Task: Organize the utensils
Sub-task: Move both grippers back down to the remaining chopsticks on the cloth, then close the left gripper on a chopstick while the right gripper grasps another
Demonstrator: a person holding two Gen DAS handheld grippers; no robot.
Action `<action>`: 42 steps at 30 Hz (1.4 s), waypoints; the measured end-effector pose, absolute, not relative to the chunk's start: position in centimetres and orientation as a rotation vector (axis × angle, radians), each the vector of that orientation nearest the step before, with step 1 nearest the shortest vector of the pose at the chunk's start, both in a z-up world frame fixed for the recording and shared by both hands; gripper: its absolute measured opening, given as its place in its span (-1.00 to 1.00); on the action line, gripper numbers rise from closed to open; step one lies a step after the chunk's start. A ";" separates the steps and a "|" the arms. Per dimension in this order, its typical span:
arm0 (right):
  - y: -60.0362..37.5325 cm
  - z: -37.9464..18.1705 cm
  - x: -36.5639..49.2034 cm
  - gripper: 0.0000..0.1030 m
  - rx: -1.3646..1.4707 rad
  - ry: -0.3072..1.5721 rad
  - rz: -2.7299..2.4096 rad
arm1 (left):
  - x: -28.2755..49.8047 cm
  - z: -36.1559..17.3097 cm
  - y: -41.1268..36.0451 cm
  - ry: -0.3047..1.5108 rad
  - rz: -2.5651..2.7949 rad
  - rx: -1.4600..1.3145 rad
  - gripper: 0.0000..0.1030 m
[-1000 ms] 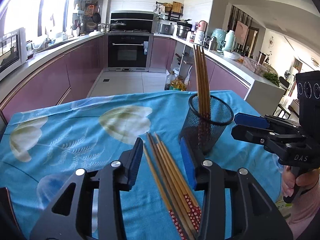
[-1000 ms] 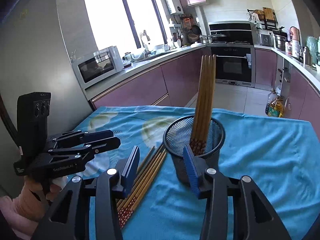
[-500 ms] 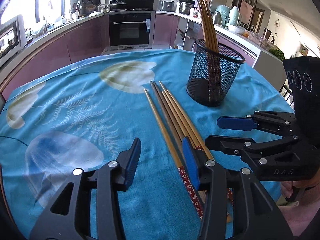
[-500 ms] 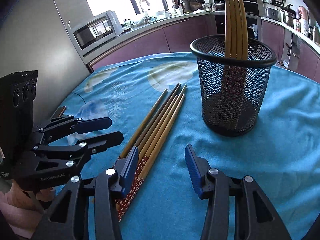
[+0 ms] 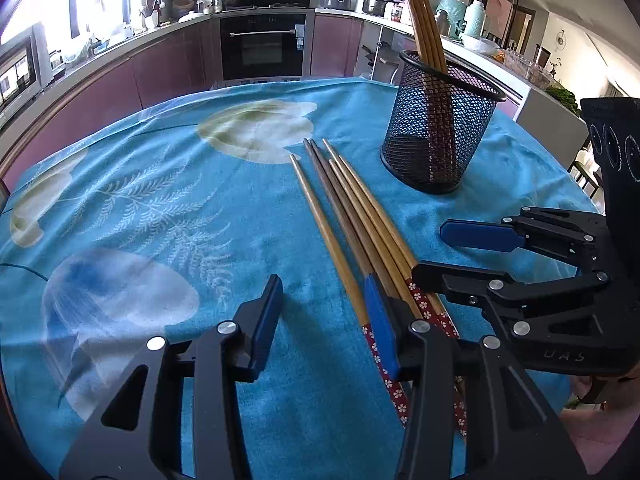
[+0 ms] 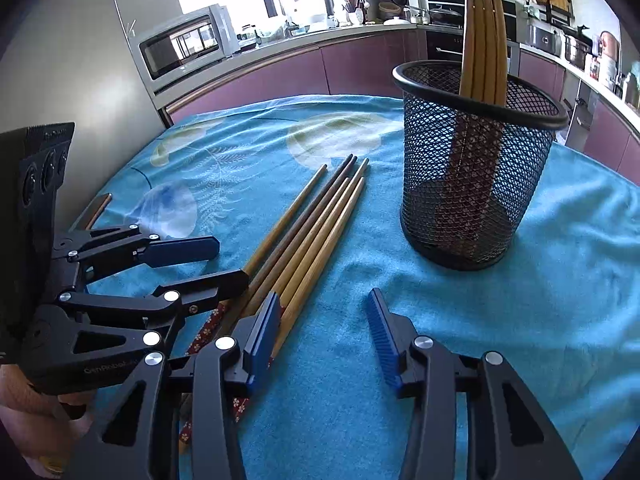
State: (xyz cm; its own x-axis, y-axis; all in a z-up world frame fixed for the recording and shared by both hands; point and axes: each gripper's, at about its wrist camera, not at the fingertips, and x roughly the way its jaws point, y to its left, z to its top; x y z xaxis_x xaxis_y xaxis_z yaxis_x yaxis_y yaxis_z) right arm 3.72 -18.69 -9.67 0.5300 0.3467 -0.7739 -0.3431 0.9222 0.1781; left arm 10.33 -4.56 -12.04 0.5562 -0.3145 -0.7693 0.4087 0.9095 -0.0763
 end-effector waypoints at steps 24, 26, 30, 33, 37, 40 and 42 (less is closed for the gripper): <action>-18.5 -9.8 5.3 -0.39 -0.026 0.937 0.354 | 11.4 -12.2 -4.9 0.899 -0.412 0.111 -0.26; -18.6 -9.8 5.4 -0.46 -0.018 0.936 0.348 | 11.5 -12.2 -4.9 0.901 -0.408 0.107 -0.33; -19.4 -9.8 5.6 -0.77 0.044 0.947 0.354 | 12.0 -12.2 -4.8 0.913 -0.417 0.072 -0.66; -20.1 -9.9 5.7 -0.84 0.094 0.954 0.362 | 12.0 -12.2 -4.7 0.921 -0.421 0.045 -0.80; -20.5 -9.7 5.4 -0.88 0.121 0.951 0.368 | 11.8 -12.1 -4.4 0.923 -0.415 0.018 -0.84; -20.8 -9.4 5.0 -0.89 0.145 0.941 0.387 | 11.5 -11.9 -3.8 0.914 -0.412 -0.004 -0.86; -20.9 -9.0 4.7 -0.89 0.156 0.926 0.404 | 11.2 -11.5 -3.5 0.904 -0.417 -0.012 -0.86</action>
